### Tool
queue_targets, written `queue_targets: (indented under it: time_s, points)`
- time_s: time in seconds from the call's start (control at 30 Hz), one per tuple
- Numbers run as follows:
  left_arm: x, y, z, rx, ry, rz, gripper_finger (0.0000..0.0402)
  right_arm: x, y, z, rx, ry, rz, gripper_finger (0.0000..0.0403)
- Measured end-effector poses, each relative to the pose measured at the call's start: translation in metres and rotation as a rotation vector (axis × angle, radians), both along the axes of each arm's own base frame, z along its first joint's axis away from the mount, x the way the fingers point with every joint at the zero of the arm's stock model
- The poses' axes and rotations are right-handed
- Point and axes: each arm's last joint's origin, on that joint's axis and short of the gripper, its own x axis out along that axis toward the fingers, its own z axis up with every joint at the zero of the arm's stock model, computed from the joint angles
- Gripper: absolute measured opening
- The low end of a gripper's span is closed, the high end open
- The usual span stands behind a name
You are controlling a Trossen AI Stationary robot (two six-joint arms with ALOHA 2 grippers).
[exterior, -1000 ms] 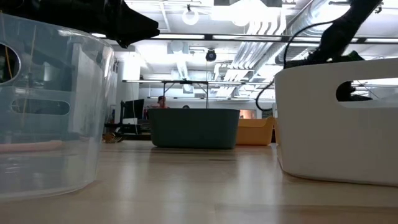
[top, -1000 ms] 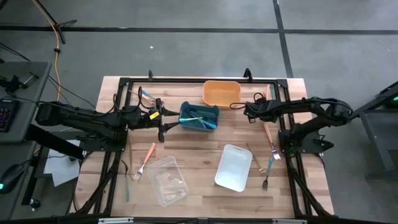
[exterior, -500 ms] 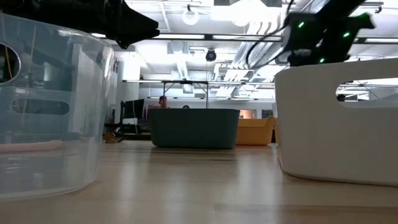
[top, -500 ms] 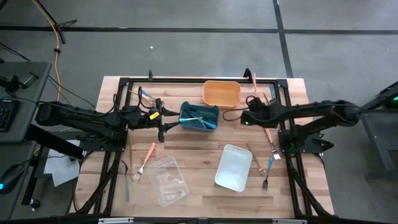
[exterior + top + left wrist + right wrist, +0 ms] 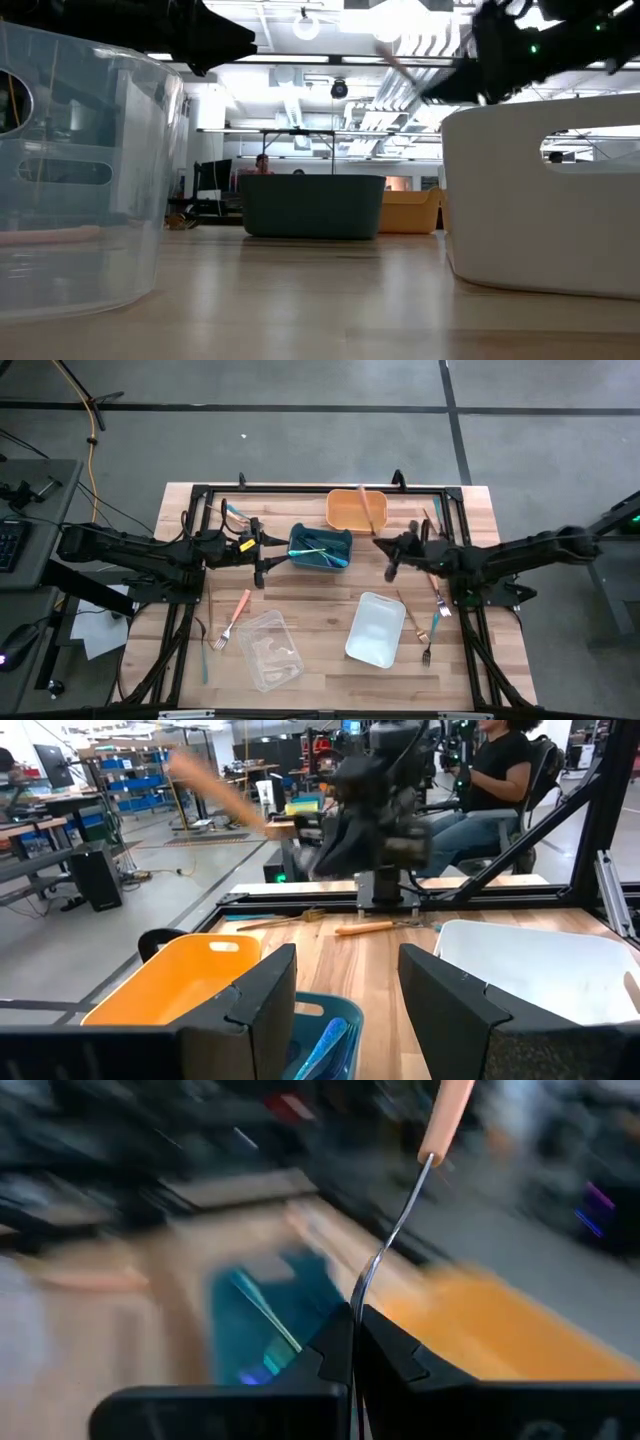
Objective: Sort silverware by color (type)
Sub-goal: Put the light orange fork into the yellow bin
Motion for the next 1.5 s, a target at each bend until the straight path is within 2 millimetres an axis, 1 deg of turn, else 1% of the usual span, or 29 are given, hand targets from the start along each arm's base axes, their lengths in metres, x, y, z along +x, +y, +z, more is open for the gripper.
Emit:
queue_targets:
  time_s: [0.07,0.2,0.3,0.37,0.7,0.77,0.83,0.9,0.97,1.03,1.2,1.37,1.43,1.5]
  points:
    - [0.000,0.000,0.000,0.008,-0.003,0.000,0.0168,0.003,-0.001,0.006,-0.056,-0.067,0.097,0.0000]
    - [0.000,0.000,0.001,0.035,-0.010,-0.001,0.0168,0.011,-0.004,0.019,-0.163,-0.118,0.234,0.0000]
    - [0.000,0.000,0.002,0.049,-0.014,-0.001,0.0168,0.014,-0.003,0.020,-0.189,-0.109,0.295,0.0000]
    - [0.000,0.000,0.003,0.050,-0.020,-0.001,0.0168,0.015,-0.002,0.018,-0.219,-0.089,0.308,0.0000]
    - [0.000,0.000,0.003,0.032,-0.030,0.000,0.0168,0.015,-0.002,0.017,-0.216,-0.088,0.309,0.0000]
    - [0.000,0.000,0.003,0.025,-0.031,0.000,0.0168,0.015,-0.004,0.017,-0.194,-0.081,0.254,0.0000]
    - [0.000,0.000,0.003,0.014,-0.034,0.000,0.0168,0.015,-0.008,0.012,-0.156,-0.002,0.103,0.0000]
    - [0.000,0.000,0.004,0.015,-0.034,0.000,0.0168,0.013,-0.014,0.002,-0.135,0.153,-0.048,0.0000]
    - [0.000,0.000,0.004,0.015,-0.034,0.000,0.0168,0.012,-0.020,-0.006,-0.092,0.273,-0.135,0.0000]
    - [0.000,0.000,0.004,0.015,-0.034,0.000,0.0168,0.013,-0.028,-0.011,-0.046,0.327,-0.186,0.0000]
    - [0.000,0.000,0.004,0.015,-0.036,0.000,0.0168,0.024,-0.046,-0.021,-0.025,0.423,-0.256,0.0000]
    - [0.000,0.000,0.004,0.015,-0.036,0.000,0.0168,0.045,-0.056,-0.033,-0.076,0.556,-0.242,0.0000]
    - [0.000,0.000,0.003,0.014,-0.032,0.000,0.0168,0.054,-0.061,-0.035,-0.094,0.607,-0.240,0.0000]
    - [0.000,0.000,0.003,0.013,-0.027,0.000,0.0168,0.061,-0.066,-0.036,-0.128,0.705,-0.225,0.0000]
